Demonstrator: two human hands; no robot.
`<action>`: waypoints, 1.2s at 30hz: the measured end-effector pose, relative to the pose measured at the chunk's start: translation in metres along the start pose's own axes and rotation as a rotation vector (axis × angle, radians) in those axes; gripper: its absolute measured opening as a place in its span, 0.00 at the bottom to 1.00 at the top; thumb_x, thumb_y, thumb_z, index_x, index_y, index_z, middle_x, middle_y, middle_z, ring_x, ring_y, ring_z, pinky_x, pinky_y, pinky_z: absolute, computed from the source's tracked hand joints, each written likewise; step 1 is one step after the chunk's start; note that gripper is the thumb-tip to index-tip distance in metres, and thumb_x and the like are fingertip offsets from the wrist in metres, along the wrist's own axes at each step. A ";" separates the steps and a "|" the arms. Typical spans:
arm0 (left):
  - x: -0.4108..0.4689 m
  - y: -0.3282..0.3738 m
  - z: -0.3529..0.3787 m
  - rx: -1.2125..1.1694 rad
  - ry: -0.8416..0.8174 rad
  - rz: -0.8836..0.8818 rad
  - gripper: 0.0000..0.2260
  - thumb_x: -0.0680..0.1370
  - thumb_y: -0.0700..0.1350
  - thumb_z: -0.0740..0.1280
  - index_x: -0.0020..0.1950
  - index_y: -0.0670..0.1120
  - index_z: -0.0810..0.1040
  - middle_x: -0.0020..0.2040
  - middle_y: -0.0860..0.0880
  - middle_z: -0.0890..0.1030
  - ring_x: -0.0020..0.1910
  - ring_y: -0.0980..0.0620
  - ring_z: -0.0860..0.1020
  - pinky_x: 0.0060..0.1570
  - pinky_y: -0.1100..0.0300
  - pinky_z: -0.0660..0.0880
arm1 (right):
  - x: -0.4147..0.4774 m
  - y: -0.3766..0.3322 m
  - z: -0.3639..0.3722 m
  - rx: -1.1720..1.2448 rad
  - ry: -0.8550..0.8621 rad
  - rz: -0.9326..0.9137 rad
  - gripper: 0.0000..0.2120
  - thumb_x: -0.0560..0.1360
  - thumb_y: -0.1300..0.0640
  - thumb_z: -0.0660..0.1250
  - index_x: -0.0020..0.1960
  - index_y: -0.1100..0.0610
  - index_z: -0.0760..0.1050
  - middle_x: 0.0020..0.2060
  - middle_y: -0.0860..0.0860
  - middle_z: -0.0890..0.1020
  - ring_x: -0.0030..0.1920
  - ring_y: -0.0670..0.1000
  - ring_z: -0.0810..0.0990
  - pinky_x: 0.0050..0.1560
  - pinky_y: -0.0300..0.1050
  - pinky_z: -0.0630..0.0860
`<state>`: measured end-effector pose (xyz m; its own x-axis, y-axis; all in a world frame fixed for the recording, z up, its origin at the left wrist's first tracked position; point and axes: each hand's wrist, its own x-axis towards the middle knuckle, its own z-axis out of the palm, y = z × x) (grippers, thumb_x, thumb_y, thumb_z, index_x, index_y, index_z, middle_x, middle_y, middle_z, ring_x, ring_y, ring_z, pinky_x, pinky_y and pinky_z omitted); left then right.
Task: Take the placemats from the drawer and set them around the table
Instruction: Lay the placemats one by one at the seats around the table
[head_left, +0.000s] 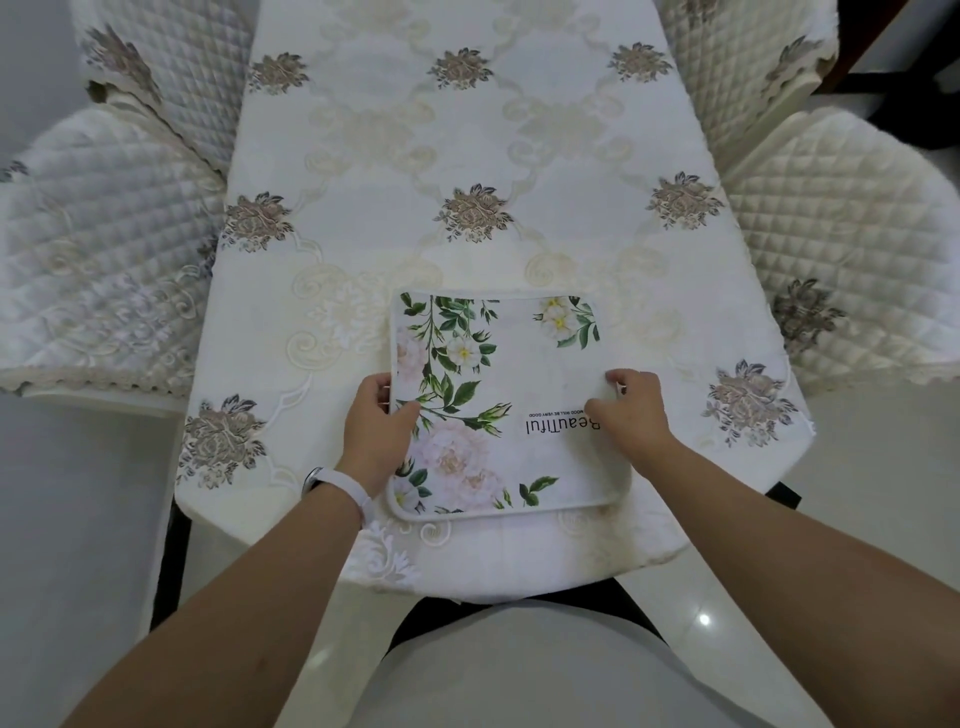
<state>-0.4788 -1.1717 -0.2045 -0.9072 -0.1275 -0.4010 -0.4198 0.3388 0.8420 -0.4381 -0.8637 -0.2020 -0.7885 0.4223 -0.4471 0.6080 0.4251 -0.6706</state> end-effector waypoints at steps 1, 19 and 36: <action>-0.001 0.000 0.000 -0.033 -0.023 -0.011 0.13 0.77 0.42 0.70 0.57 0.56 0.72 0.48 0.54 0.82 0.39 0.57 0.81 0.33 0.66 0.74 | 0.000 0.000 0.001 0.011 0.011 0.013 0.28 0.67 0.57 0.71 0.66 0.60 0.73 0.63 0.54 0.69 0.59 0.55 0.75 0.61 0.57 0.75; -0.015 0.013 0.029 -0.066 -0.132 0.003 0.18 0.79 0.37 0.64 0.65 0.55 0.71 0.52 0.61 0.79 0.48 0.63 0.78 0.34 0.77 0.72 | -0.005 0.011 -0.018 0.106 0.055 0.108 0.15 0.69 0.61 0.66 0.55 0.53 0.70 0.46 0.46 0.77 0.44 0.44 0.75 0.35 0.43 0.68; -0.028 0.034 0.042 -0.145 -0.319 0.132 0.18 0.78 0.38 0.67 0.55 0.63 0.77 0.51 0.59 0.84 0.49 0.59 0.82 0.45 0.61 0.77 | -0.077 0.006 -0.058 0.155 0.273 0.055 0.13 0.70 0.62 0.65 0.51 0.49 0.70 0.41 0.43 0.78 0.39 0.42 0.76 0.32 0.41 0.67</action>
<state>-0.4662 -1.1171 -0.1801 -0.9088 0.2133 -0.3585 -0.3200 0.1948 0.9272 -0.3685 -0.8473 -0.1373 -0.6883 0.6491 -0.3239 0.6109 0.2778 -0.7414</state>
